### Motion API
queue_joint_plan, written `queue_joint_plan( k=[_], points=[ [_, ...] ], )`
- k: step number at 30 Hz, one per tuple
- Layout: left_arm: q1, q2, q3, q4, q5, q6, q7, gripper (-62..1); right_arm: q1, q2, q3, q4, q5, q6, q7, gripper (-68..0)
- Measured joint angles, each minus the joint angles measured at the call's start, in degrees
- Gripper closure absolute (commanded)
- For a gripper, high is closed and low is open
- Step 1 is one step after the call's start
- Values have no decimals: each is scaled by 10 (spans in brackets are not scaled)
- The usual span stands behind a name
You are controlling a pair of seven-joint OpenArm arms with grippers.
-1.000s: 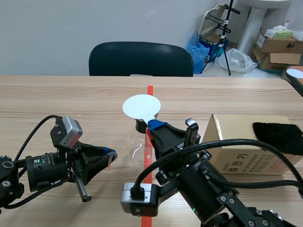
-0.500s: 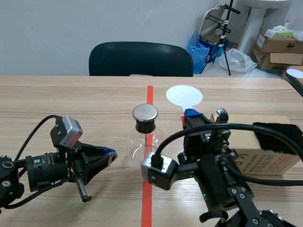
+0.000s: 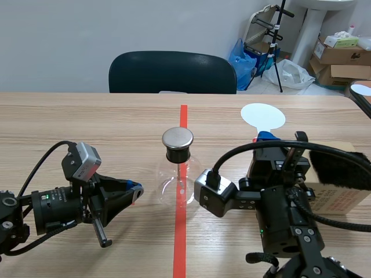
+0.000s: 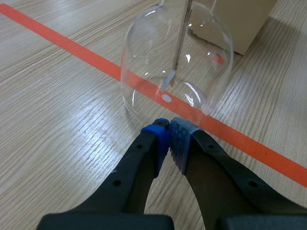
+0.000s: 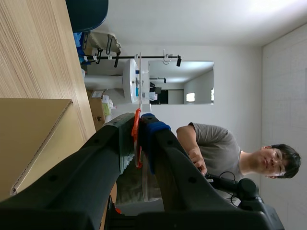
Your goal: Do the electroscope experiment
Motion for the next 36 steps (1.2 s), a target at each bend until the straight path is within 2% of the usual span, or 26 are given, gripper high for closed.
queue_joint_plan(
  k=[8, 25, 30, 36],
  points=[
    [0, 0, 0, 0, 0, 0, 0, -42, 0, 0, 0, 0, 0, 0, 14, -9],
    [0, 0, 0, 0, 0, 0, 0, -42, 0, 0, 0, 0, -5, 0, 246, -8],
    [0, 0, 0, 0, 0, 0, 0, -42, 0, 0, 0, 0, -15, 0, 296, -9],
    [0, 0, 0, 0, 0, 0, 0, -42, 0, 0, 0, 0, -15, 0, 322, -8]
  ],
)
